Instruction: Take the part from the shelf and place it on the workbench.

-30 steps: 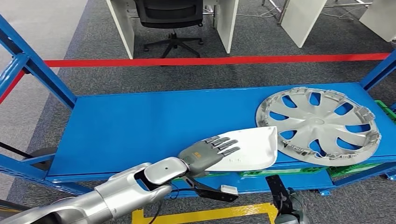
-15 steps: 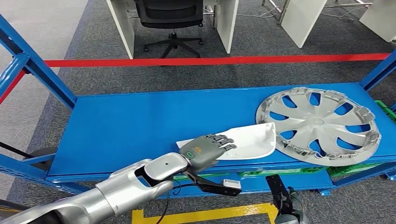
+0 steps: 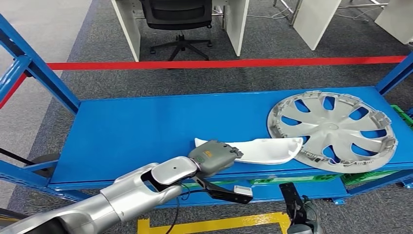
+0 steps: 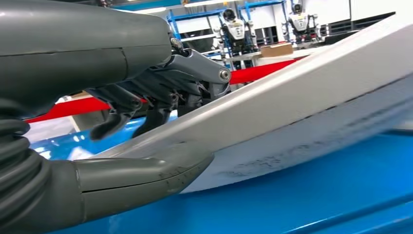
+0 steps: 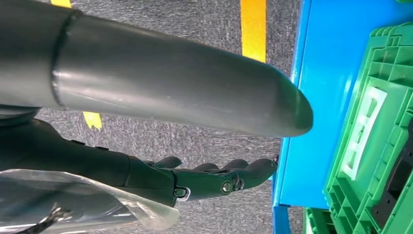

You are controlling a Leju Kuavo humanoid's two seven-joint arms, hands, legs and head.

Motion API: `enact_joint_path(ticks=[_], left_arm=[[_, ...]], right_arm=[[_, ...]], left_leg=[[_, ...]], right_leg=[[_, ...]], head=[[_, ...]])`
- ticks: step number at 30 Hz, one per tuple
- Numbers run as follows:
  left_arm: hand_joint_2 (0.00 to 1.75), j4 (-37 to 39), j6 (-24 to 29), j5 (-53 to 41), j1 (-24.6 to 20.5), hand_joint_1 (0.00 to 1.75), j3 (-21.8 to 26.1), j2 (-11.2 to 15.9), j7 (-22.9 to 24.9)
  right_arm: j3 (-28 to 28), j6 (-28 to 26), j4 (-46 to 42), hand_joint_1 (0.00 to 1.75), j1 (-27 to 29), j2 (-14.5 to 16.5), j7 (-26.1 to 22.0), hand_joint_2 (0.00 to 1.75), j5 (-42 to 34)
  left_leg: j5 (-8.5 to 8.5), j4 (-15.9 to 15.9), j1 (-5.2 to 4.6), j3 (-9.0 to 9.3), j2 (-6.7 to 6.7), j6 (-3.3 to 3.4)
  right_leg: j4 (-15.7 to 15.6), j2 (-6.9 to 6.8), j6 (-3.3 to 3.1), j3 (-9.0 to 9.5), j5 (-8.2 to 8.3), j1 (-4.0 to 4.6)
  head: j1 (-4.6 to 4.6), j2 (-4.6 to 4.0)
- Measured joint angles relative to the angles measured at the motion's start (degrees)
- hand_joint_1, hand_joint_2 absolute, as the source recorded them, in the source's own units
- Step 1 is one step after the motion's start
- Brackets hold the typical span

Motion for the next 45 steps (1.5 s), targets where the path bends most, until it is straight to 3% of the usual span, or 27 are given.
enact_joint_path(ticks=[22, 30, 38, 45], left_arm=[[1.75, 0.0, 0.05, 0.49, -0.12, 1.75, 0.88, -0.26, -0.46], [1.75, 0.52, 2.06, -0.33, -0.08, 1.75, 1.42, 0.09, 0.51], [1.75, 0.94, 7.89, -3.41, 0.73, 1.75, 1.7, 0.72, 3.09], [1.75, 0.94, 8.49, -3.99, 1.09, 1.75, 1.75, 1.14, 3.54]], right_arm=[[-0.97, -0.11, 0.0, 0.0, 0.03, 0.0, -0.1, 0.0, -0.03], [-1.01, -0.06, 0.0, 0.0, 0.02, 0.0, -0.17, 0.0, 0.04], [-1.04, 0.05, 0.0, 0.0, 0.26, 0.0, -0.5, 0.0, 0.03], [-1.09, 0.05, 0.0, 0.0, 0.41, 0.0, -0.54, 0.0, 0.02]], left_leg=[[0.0, 0.0, 0.0, 0.0, 0.0, 0.0], [0.01, 0.0, 0.0, 0.0, 0.0, 0.0], [0.01, 0.0, 0.0, 0.0, 0.0, 0.0], [0.0, 0.0, 0.0, -0.01, 0.0, 0.0]], right_leg=[[0.0, 0.0, 0.01, 0.01, 0.01, 0.0], [0.0, 0.01, 0.01, 0.01, 0.02, 0.0], [0.0, 0.0, 0.01, 0.0, 0.01, 0.0], [0.0, 0.0, 0.01, -0.01, 0.01, 0.0]], head=[[0.0, 0.0], [-0.01, 0.0], [-0.01, 0.0], [0.0, 0.0]])
